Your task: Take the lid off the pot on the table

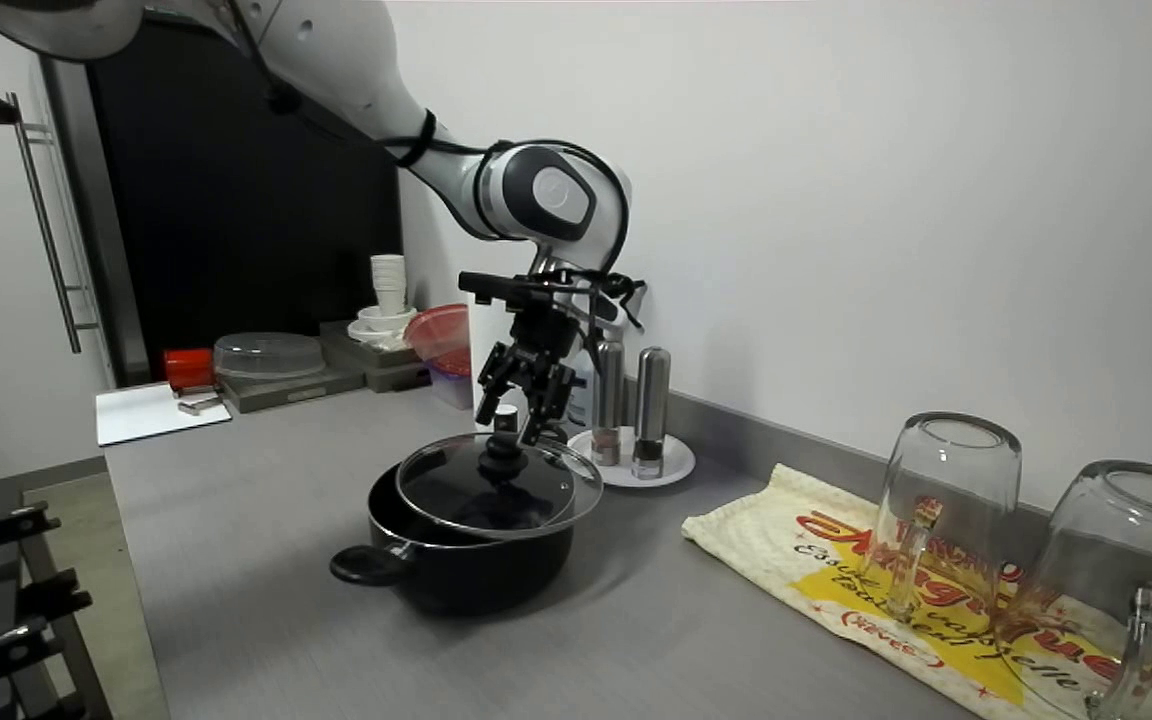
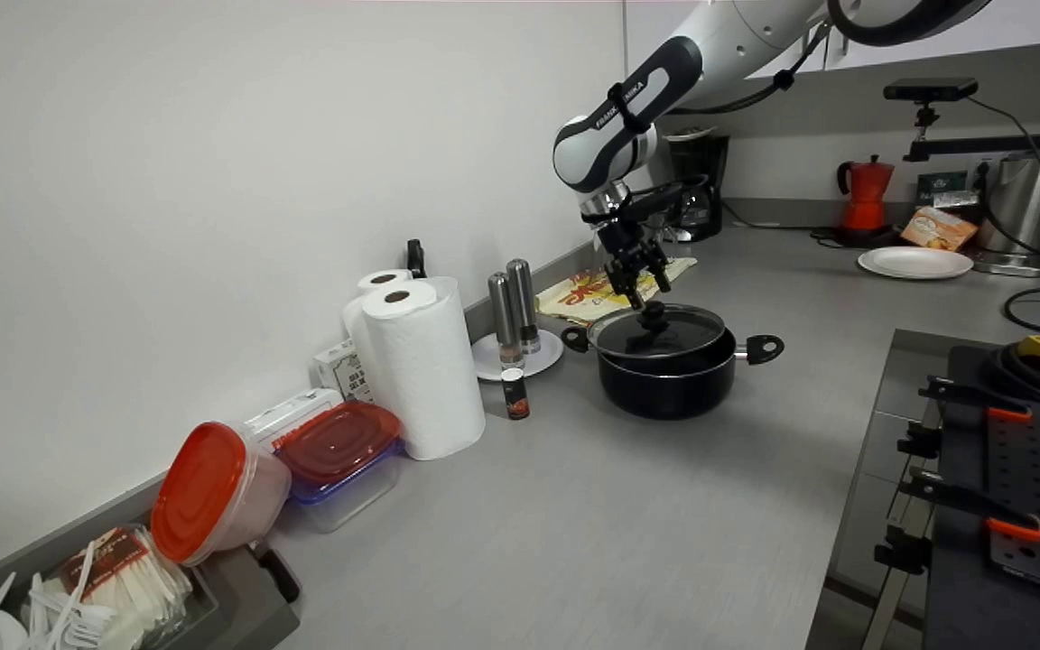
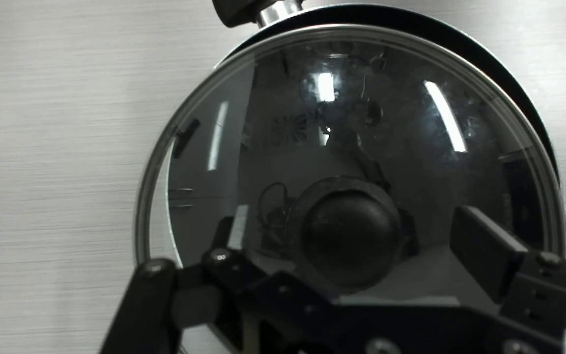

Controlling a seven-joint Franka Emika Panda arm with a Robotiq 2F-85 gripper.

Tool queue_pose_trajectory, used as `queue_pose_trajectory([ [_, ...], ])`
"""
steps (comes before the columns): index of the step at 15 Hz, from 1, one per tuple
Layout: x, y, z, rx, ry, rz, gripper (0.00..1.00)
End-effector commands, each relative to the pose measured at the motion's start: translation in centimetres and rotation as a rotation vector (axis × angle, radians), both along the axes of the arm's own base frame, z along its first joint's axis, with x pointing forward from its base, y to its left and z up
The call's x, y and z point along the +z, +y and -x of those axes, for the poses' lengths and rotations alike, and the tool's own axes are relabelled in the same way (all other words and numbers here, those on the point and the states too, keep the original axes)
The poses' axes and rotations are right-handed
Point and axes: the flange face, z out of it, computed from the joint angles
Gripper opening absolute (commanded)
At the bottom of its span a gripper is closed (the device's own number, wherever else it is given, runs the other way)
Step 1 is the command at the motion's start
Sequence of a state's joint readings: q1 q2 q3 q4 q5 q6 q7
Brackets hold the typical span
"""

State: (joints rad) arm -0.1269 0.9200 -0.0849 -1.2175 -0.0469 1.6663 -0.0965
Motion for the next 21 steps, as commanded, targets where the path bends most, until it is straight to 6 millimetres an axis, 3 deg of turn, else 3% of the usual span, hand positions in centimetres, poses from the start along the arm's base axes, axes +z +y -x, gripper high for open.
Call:
queue_pose_trajectory([
  [1, -0.4, 0.0, -0.3, -0.007, 0.028, 0.017, 1.0],
  [5, -0.8, 0.1, -0.3, -0.004, 0.037, 0.016, 1.0],
  [6, -0.8, 0.1, -0.3, -0.003, 0.037, 0.017, 0.75],
  [7, -0.9, 0.1, -0.3, -0.003, 0.038, 0.017, 0.74],
  [14, -0.5, -0.2, -0.4, -0.007, 0.044, 0.018, 0.23],
  [17, 0.1, -0.3, -0.5, -0.005, 0.036, 0.015, 0.31],
  [21, 3.0, -0.3, -0.9, 0.011, -0.006, 0.018, 0.4],
])
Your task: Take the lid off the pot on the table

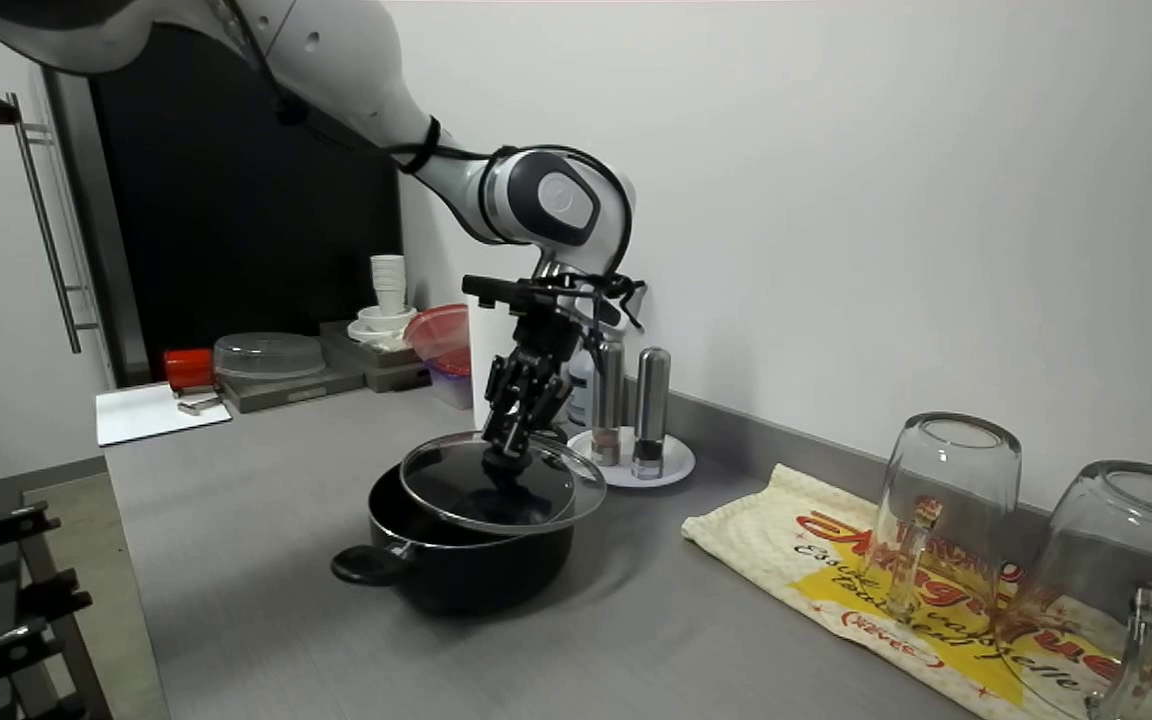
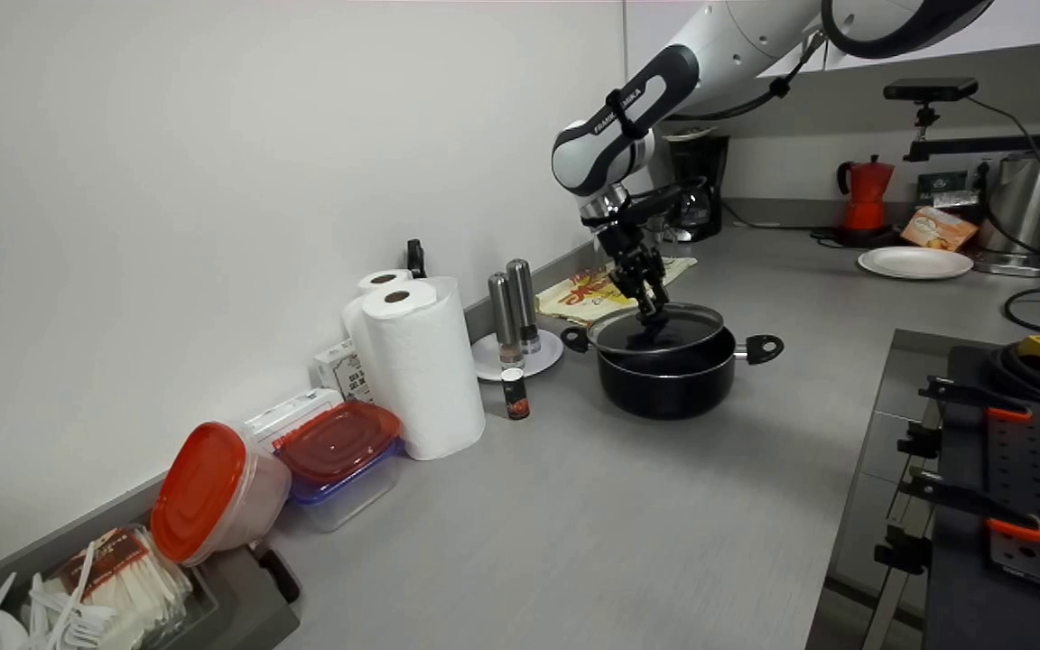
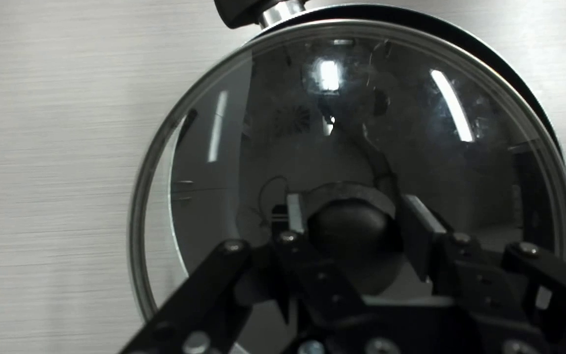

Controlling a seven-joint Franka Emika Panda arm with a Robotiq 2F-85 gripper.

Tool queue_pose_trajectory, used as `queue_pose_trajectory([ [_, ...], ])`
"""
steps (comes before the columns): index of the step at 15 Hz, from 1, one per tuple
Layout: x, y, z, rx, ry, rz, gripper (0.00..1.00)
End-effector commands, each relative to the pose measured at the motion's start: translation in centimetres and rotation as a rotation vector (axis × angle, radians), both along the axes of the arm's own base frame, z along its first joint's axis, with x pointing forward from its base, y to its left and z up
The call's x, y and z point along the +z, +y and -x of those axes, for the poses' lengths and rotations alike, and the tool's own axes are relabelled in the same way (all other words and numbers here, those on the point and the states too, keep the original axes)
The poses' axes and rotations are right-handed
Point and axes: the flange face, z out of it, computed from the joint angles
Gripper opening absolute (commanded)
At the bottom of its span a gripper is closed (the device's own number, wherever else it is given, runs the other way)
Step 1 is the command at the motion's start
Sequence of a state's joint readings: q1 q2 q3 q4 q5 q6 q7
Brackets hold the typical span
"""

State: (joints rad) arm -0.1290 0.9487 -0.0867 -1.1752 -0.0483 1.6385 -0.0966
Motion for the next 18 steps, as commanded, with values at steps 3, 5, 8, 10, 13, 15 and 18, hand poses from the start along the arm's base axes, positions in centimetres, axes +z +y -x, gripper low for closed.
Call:
queue_pose_trajectory([
  [3, 6.6, -0.2, -1.0, 0.017, -0.061, 0.027, 0.43],
  [5, 9.2, 0.1, -1.2, 0.029, -0.094, 0.036, 0.43],
  [8, 13.3, 1.2, -1.4, 0.068, -0.143, 0.054, 0.43],
  [10, 16.4, 3.0, -1.5, 0.125, -0.178, 0.071, 0.43],
  [13, 20.8, 7.8, -1.6, 0.259, -0.227, 0.098, 0.44],
  [15, 23.0, 11.6, -1.6, 0.348, -0.253, 0.107, 0.44],
  [18, 24.5, 17.1, -1.1, 0.462, -0.268, 0.101, 0.43],
])
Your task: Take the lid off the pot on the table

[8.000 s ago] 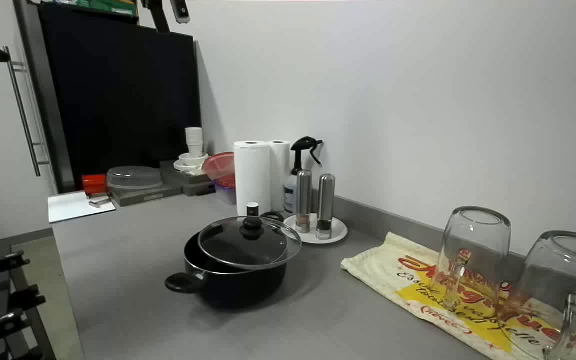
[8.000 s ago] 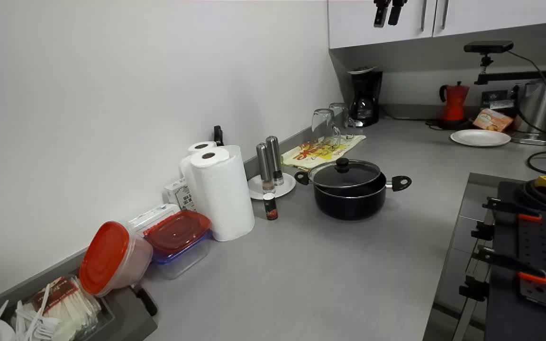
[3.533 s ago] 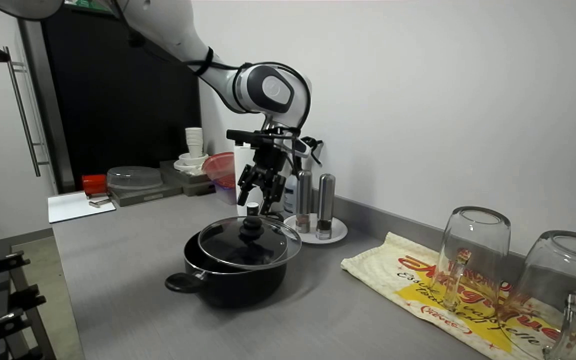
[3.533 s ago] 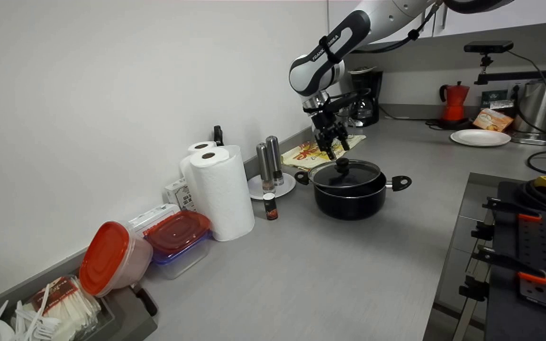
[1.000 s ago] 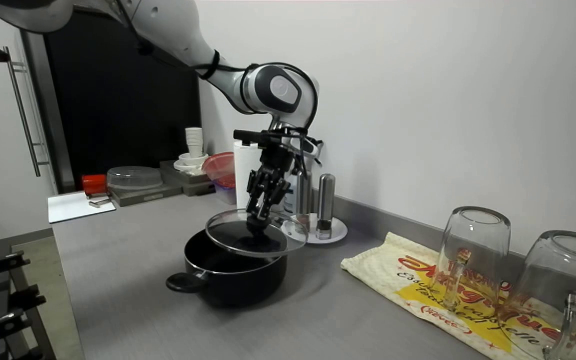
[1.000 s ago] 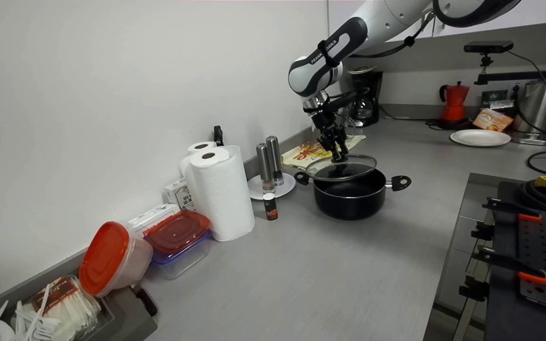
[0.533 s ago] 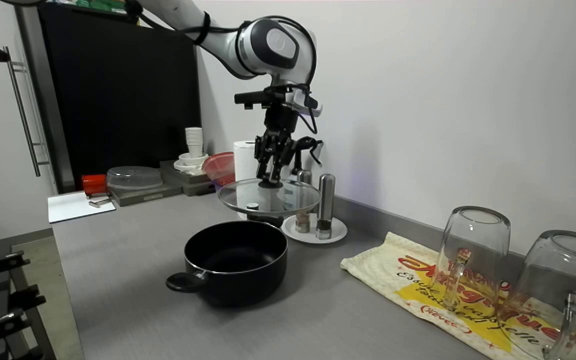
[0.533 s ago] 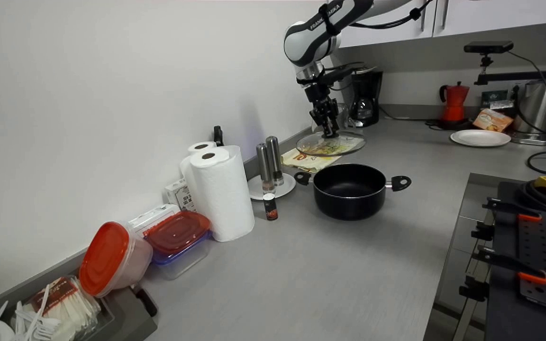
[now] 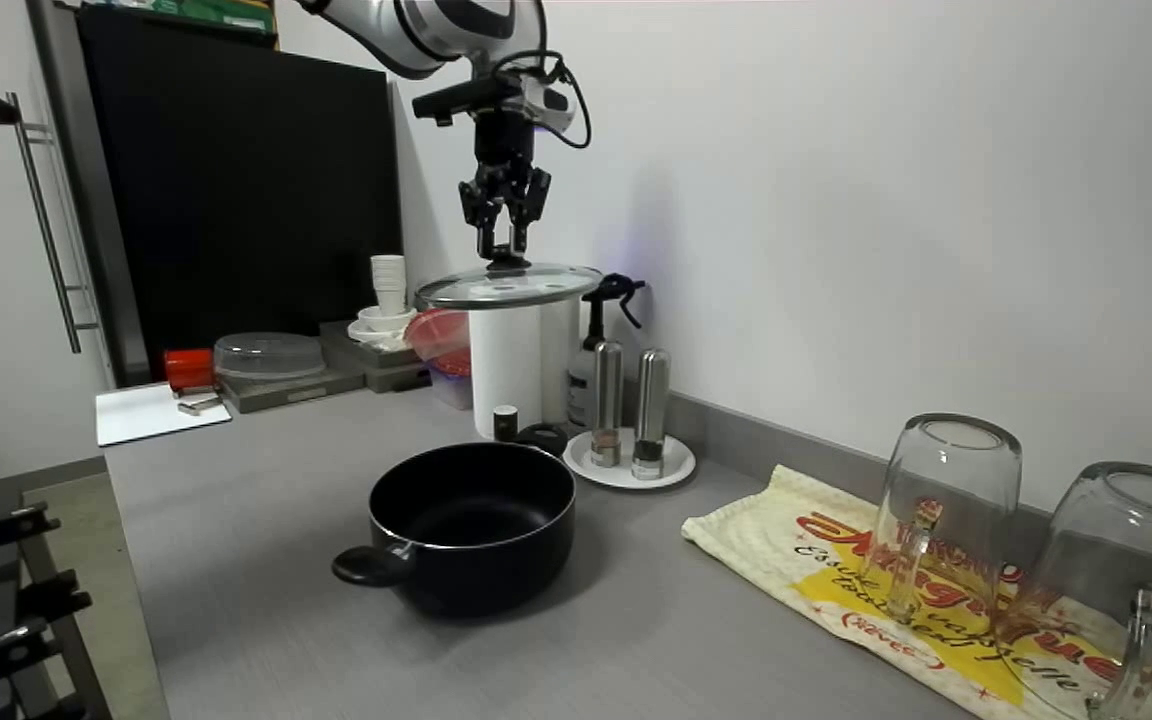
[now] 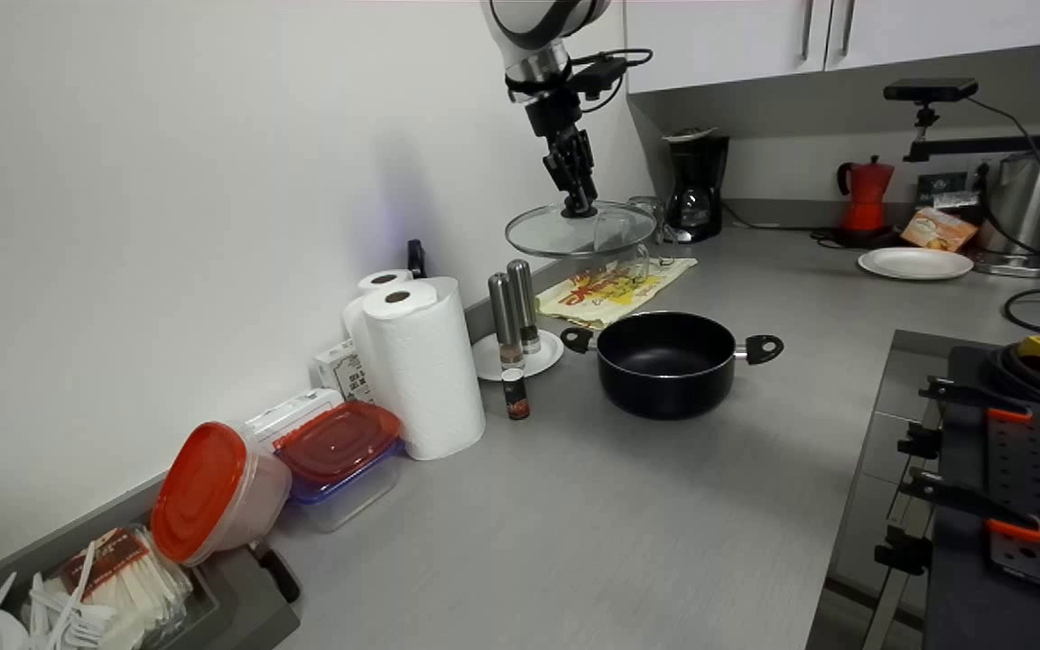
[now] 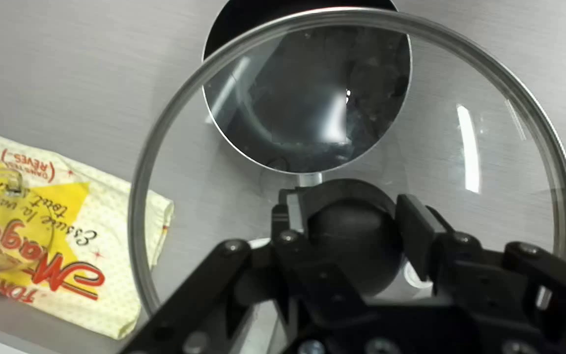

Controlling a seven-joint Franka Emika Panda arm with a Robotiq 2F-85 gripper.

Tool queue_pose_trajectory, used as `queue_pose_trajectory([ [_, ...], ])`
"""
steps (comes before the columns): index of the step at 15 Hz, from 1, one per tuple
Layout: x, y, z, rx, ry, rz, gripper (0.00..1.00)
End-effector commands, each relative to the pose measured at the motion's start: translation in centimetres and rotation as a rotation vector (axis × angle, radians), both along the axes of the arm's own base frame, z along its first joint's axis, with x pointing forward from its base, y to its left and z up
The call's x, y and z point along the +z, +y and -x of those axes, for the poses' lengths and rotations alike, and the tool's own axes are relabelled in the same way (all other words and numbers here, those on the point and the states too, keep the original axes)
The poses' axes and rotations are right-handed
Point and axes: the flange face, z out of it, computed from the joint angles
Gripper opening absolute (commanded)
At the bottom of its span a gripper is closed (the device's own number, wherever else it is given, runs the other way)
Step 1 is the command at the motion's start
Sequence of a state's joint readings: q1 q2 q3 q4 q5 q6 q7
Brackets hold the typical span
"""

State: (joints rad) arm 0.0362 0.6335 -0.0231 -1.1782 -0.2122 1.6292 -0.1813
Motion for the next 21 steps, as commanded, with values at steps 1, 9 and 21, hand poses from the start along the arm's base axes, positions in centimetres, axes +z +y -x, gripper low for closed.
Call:
queue_pose_trajectory([
  [1, 1.9, 5.7, 1.6, 0.147, 0.015, 0.033, 0.43],
  [9, -6.4, 19.2, 4.6, 0.423, 0.156, 0.025, 0.4],
  [21, -27.8, 29.1, 9.8, 0.621, 0.31, 0.119, 0.23],
])
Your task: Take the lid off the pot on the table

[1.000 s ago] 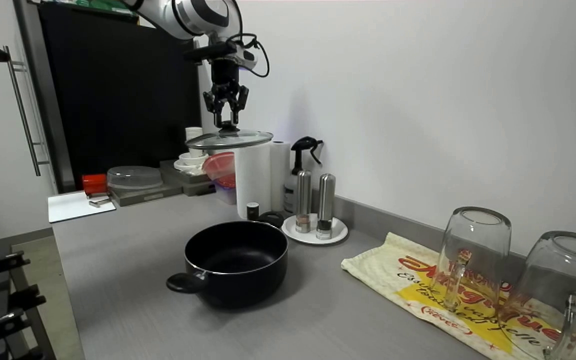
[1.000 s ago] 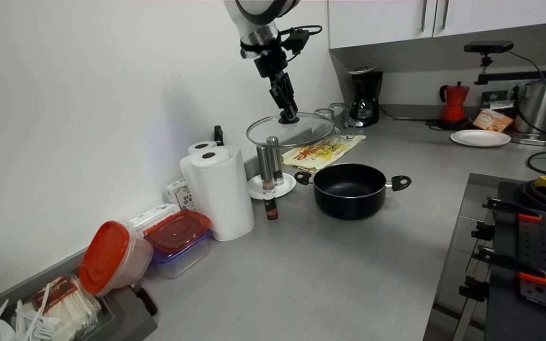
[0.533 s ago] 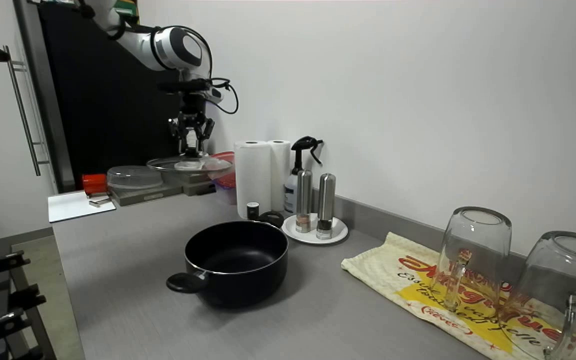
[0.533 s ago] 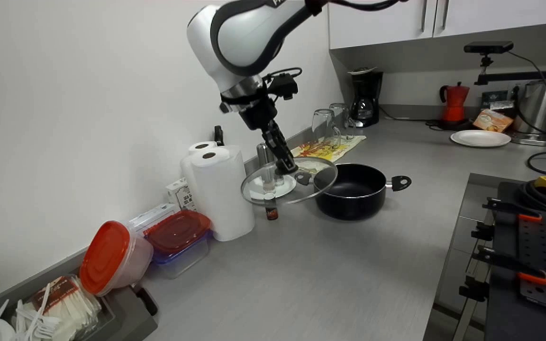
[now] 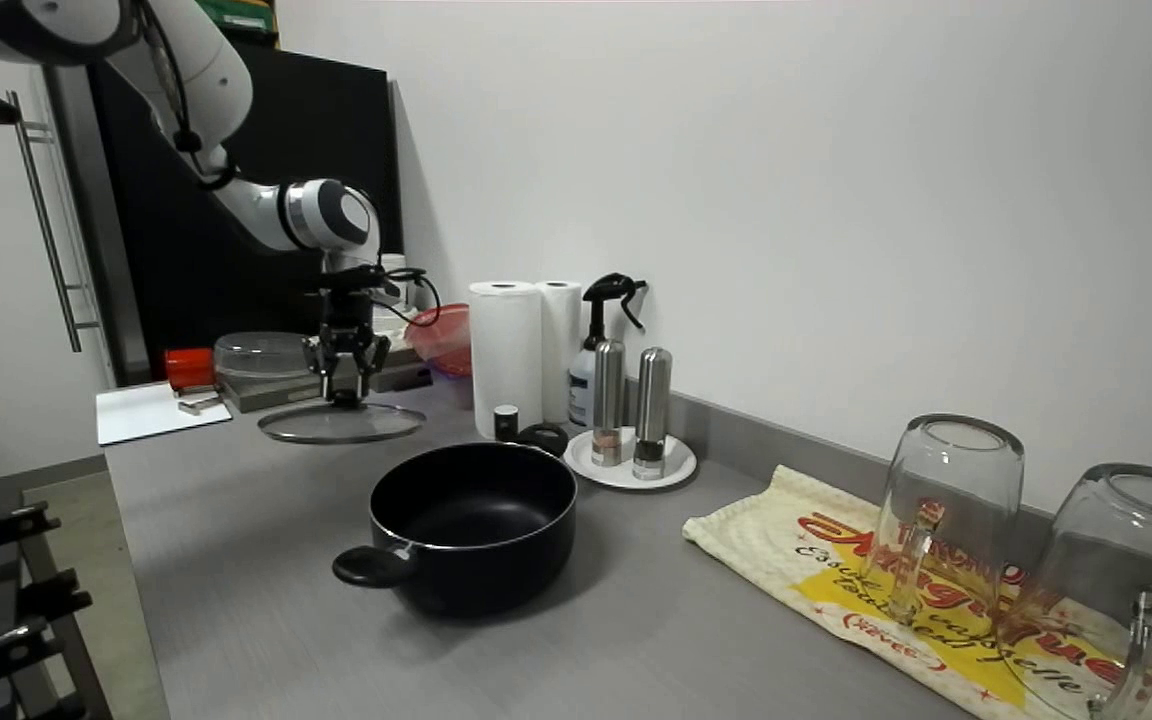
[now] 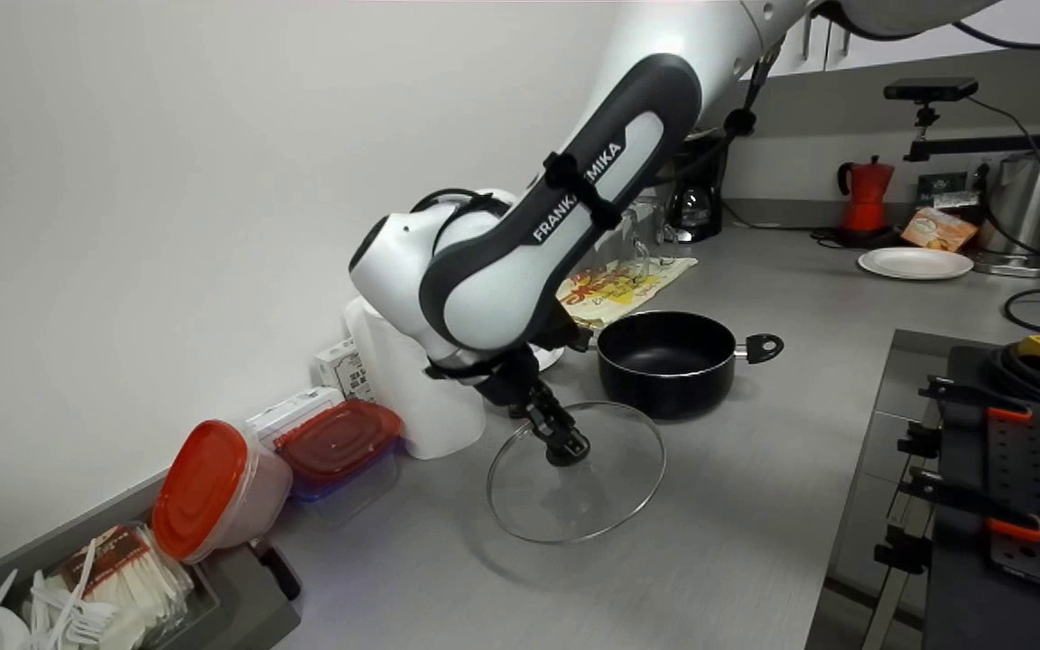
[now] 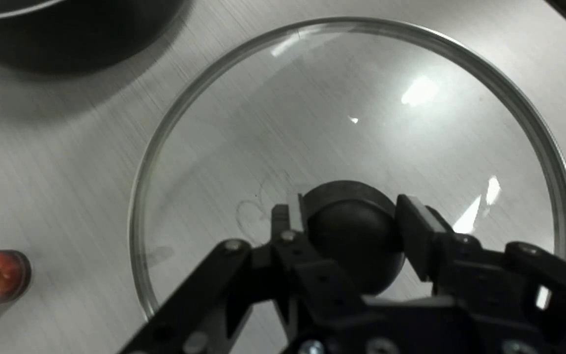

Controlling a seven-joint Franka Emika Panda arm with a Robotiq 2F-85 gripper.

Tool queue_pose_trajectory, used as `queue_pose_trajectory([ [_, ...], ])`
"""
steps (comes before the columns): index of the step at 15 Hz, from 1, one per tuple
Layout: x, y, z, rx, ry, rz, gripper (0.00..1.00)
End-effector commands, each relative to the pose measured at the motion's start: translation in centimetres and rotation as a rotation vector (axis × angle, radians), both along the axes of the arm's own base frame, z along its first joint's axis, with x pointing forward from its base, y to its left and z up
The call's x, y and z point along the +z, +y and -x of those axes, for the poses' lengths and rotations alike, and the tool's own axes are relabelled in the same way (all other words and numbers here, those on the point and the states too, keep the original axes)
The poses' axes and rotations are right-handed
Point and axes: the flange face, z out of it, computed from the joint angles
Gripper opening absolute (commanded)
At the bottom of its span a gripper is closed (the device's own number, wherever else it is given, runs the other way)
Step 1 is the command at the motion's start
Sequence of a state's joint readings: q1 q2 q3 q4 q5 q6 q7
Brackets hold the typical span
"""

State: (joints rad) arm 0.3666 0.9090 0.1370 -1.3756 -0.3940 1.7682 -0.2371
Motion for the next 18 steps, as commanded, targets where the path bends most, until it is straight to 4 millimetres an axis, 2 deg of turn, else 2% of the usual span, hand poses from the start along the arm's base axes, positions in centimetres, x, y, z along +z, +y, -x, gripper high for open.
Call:
queue_pose_trajectory([
  [1, -1.8, 0.1, -0.4, 0.006, -0.038, 0.018, 0.23],
  [3, -2.7, -0.2, -0.7, -0.018, -0.049, 0.007, 0.23],
  [5, -2.8, -0.6, -1.2, -0.047, -0.065, -0.006, 0.23],
  [10, -1.2, -1.6, -3.3, -0.225, -0.149, -0.068, 0.23],
  [13, -1.1, -2.4, -3.9, -0.284, -0.169, -0.074, 0.23],
  [15, -1.5, -3.0, -3.8, -0.317, -0.167, -0.067, 0.23],
  [18, -3.4, -3.5, -3.0, -0.336, -0.157, -0.046, 0.23],
])
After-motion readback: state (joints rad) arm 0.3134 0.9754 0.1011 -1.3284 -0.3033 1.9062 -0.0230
